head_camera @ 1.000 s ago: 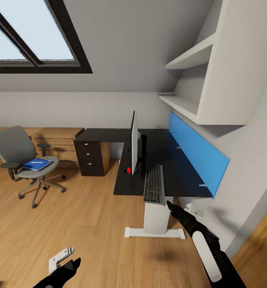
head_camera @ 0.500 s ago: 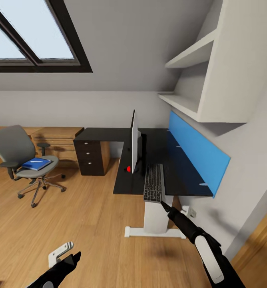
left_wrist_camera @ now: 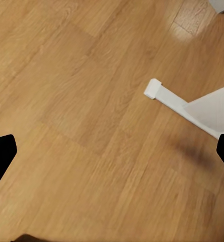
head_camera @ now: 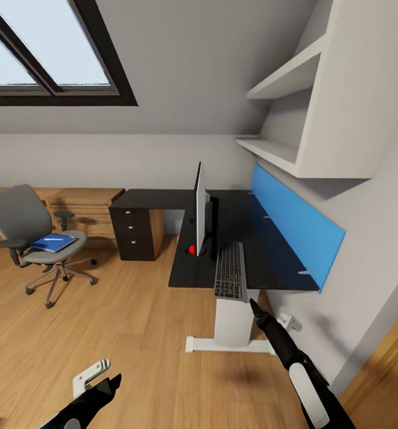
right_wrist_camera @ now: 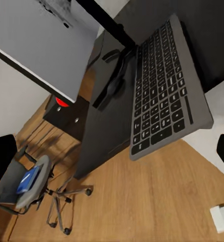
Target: In the bedroom, organize the workspace by keeping the computer under the desk, ensuring the monitor is on the desk, placing the keyboard on the desk next to the monitor, placing the mouse on the desk next to the keyboard, moving the folder from the swivel chair onto the desk next to the mouse, stacking the notebook on top of the folder with the pen on top of the notebook, and positioning the swivel chair next to the desk.
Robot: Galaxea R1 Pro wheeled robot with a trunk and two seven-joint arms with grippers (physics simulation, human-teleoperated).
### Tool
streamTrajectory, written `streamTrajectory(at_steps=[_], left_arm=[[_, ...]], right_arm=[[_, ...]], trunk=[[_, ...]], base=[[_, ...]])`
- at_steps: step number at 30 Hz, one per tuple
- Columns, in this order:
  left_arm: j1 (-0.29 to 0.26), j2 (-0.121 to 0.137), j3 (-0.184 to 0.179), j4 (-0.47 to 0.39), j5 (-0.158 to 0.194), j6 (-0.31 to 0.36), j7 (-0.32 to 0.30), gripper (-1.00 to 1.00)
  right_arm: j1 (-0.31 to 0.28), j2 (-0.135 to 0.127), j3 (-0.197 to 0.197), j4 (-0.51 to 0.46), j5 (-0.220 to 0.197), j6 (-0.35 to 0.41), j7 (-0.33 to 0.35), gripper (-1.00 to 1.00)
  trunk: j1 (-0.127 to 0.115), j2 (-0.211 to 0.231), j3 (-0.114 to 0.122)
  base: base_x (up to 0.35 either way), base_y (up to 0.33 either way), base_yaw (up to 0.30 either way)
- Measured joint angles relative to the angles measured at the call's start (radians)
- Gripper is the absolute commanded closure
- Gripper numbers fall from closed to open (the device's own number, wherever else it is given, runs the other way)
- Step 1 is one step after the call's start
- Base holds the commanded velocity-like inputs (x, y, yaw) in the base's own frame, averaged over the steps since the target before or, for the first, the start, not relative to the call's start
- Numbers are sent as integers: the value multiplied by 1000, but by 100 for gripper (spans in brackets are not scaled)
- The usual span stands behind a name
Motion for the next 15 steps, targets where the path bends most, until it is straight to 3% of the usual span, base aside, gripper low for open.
streamTrajectory(at_steps=[2,6,9,10,12,15], left_arm=[[0,0,0,0,0,0,0,-100],[0,0,-1,0,1,2,-1,-100],[0,0,-1,0,1,2,-1,-100],[0,0,-1,1,1,2,-2,-100],[0,0,-1,1,2,2,-2,-100],[0,0,-1,2,1,2,-2,-100]], right_arm=[[0,1,7,3,1,-24,0,-100],[0,2,70,26,32,-98,1,-100],[0,2,91,36,46,-151,0,-100],[0,2,106,54,54,-228,-1,-100],[0,3,112,67,56,-266,-1,-100],[0,24,120,113,60,-328,-5,-100]], trunk=[[8,-14,-6],[23,-42,-19],[35,-63,-28],[38,-70,-31],[46,-84,-38],[58,-105,-47]], base=[[0,0,0],[0,0,0],[0,0,0],[0,0,0],[0,0,0],[0,0,0]])
